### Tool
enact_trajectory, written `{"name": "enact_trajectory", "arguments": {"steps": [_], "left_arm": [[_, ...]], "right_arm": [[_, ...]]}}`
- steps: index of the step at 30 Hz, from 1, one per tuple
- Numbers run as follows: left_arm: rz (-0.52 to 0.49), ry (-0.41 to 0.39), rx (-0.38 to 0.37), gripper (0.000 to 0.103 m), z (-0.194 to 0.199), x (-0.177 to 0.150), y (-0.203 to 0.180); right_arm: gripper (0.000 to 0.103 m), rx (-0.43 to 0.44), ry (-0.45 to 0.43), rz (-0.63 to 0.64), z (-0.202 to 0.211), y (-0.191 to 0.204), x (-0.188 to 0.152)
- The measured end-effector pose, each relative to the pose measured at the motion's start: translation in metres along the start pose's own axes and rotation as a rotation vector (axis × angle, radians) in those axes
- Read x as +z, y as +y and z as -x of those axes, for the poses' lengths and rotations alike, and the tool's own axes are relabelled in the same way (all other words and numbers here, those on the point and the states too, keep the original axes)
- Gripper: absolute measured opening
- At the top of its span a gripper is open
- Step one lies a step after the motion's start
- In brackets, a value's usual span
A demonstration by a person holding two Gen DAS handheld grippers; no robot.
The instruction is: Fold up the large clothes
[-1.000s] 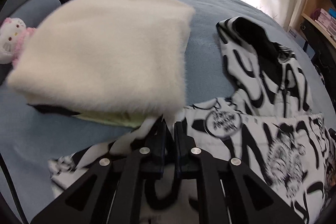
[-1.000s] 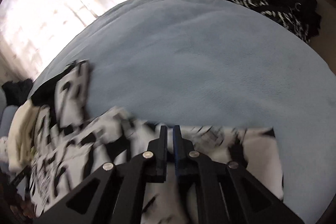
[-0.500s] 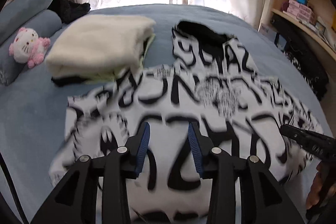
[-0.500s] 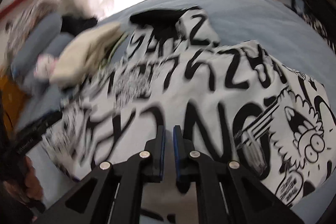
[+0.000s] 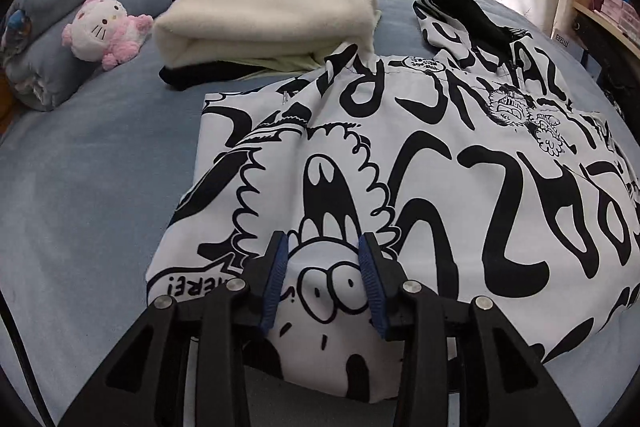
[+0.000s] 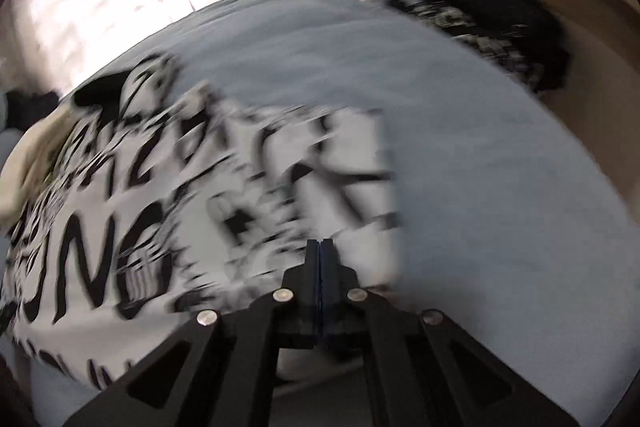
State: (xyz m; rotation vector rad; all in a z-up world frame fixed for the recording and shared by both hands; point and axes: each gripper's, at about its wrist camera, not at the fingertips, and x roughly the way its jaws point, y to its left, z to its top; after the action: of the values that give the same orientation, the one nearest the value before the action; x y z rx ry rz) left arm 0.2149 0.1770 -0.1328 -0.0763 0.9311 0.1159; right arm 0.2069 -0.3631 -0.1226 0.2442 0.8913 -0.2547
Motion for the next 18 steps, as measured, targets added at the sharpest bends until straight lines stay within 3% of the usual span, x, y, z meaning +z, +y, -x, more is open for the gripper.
{"name": "enact_trajectory", "arguments": {"steps": [3, 12, 18], "left_arm": [[-0.009, -0.003, 0.022, 0.036, -0.002, -0.001, -0.003], [0.017, 0.021, 0.016, 0.036, 0.001, 0.006, -0.005], [0.057, 0.029, -0.053, 0.037, 0.018, 0.002, -0.015]], "right_arm": [[0.000, 0.033, 0.018, -0.052, -0.002, -0.013, -0.002], [0.002, -0.016, 0.016, -0.030, 0.005, 0.001, -0.001], [0.002, 0.105, 0.052, -0.026, 0.015, 0.031, -0.009]]}}
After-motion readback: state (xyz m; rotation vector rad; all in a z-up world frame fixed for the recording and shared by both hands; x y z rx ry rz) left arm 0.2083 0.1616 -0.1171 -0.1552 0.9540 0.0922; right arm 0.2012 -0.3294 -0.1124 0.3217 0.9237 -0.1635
